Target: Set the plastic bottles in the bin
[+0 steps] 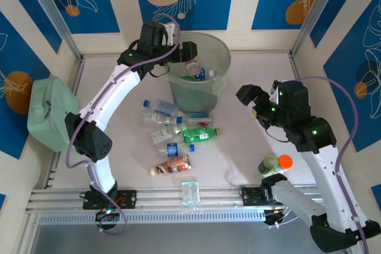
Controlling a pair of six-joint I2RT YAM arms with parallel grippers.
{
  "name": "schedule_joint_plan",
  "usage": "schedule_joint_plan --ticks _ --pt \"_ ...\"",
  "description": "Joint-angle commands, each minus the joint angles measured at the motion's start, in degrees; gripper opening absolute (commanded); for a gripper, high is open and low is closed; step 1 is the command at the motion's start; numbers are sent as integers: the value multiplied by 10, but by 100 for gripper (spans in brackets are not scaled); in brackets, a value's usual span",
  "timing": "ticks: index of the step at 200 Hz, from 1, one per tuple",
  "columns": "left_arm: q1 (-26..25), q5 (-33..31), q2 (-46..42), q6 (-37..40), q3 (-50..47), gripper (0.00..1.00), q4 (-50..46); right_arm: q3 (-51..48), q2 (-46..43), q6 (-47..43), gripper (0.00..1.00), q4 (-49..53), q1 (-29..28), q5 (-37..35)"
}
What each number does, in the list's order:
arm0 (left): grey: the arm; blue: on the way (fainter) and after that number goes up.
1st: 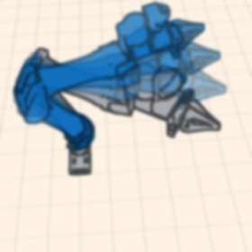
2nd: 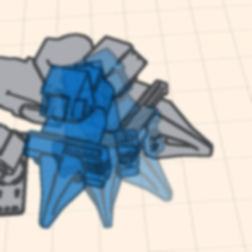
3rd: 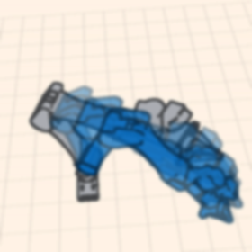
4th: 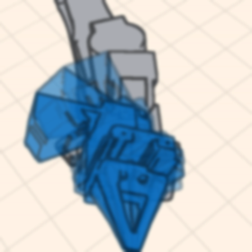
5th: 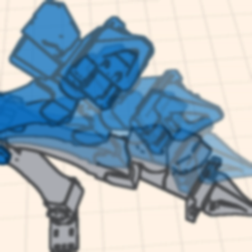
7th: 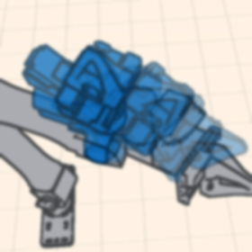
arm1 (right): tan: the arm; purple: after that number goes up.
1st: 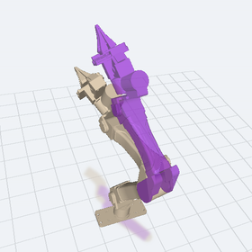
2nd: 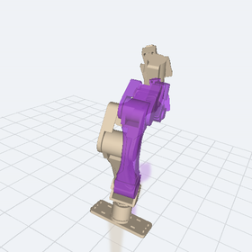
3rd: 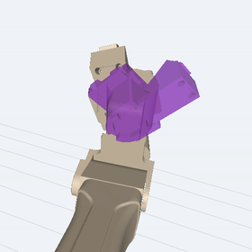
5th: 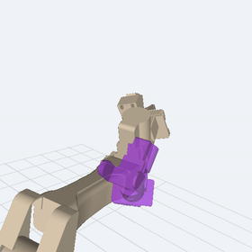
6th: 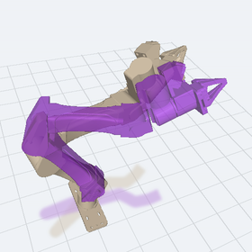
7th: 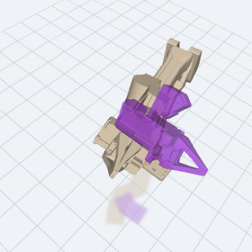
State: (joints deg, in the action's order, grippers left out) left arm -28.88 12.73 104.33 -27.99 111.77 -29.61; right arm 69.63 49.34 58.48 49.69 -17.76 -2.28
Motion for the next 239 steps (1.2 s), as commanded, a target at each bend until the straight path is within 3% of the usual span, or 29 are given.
schedule_joint_plan --ticks 1,31,62,117,177,202,239 --pt "5 -39 -68 8 -23 87 9 8 8 -11 99 -14 -5 18" --pt "5 -84 -160 -14 -115 86 19 -5 13 -10 99 -22 -26 9" --pt "11 -131 -290 -63 -271 84 4 -27 14 -12 98 -27 -62 -11" --pt "38 -104 -474 -149 -517 78 -65 -106 8 15 98 -70 -194 -81" --pt "38 -23 -533 -252 -679 70 -113 -174 41 58 97 -113 -270 -97" --pt "35 2 -536 -232 -703 62 -127 -180 72 59 96 -119 -294 -94" --pt "30 -3 -536 -208 -708 62 -136 -179 116 100 94 -98 -305 -116"
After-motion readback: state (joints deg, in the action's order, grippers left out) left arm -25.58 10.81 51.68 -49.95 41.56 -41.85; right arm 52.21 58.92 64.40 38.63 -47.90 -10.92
